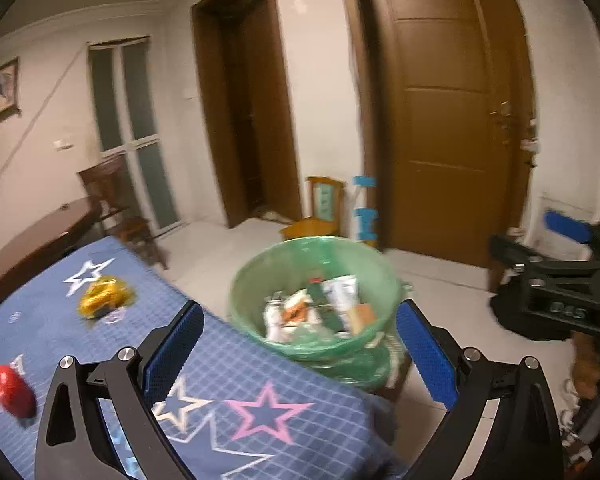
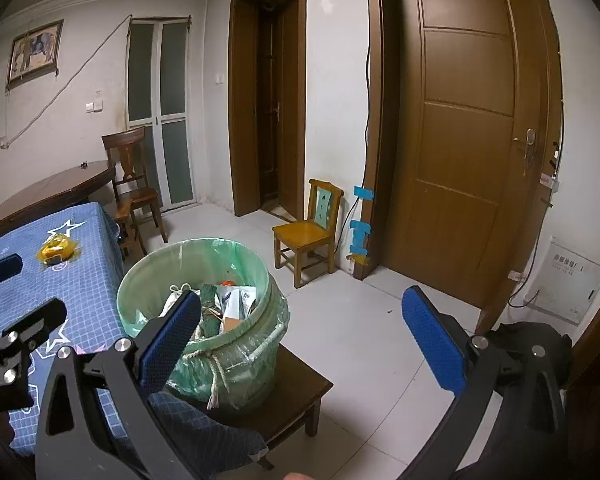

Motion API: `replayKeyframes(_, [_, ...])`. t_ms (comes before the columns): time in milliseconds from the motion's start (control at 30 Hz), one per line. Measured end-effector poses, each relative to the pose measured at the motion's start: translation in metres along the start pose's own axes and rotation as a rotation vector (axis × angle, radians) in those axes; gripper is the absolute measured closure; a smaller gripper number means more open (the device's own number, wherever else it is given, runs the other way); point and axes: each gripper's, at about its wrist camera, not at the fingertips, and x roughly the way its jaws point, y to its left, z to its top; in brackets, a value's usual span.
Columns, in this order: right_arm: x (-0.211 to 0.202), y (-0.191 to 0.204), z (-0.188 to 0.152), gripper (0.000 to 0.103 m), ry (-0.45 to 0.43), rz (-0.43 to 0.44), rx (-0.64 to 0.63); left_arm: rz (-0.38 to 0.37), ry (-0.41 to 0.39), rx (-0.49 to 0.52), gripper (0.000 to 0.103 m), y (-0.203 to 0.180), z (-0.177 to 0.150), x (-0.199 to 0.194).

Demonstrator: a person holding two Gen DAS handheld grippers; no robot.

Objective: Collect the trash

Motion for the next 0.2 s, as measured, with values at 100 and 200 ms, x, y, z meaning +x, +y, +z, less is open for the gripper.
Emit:
replayKeyframes(100, [0.0, 0.001, 0.0, 0.006, -0.003, -0.001, 0.001, 0.067, -0.019, -0.034, 0.006, 0.008, 0.002, -0.001])
replayKeyframes(200, [0.003, 0.002, 0.002, 0.006, 0.0, 0.001, 0.003, 0.097, -0.035, -0.07, 0.006, 0.019, 0.004, -0.002])
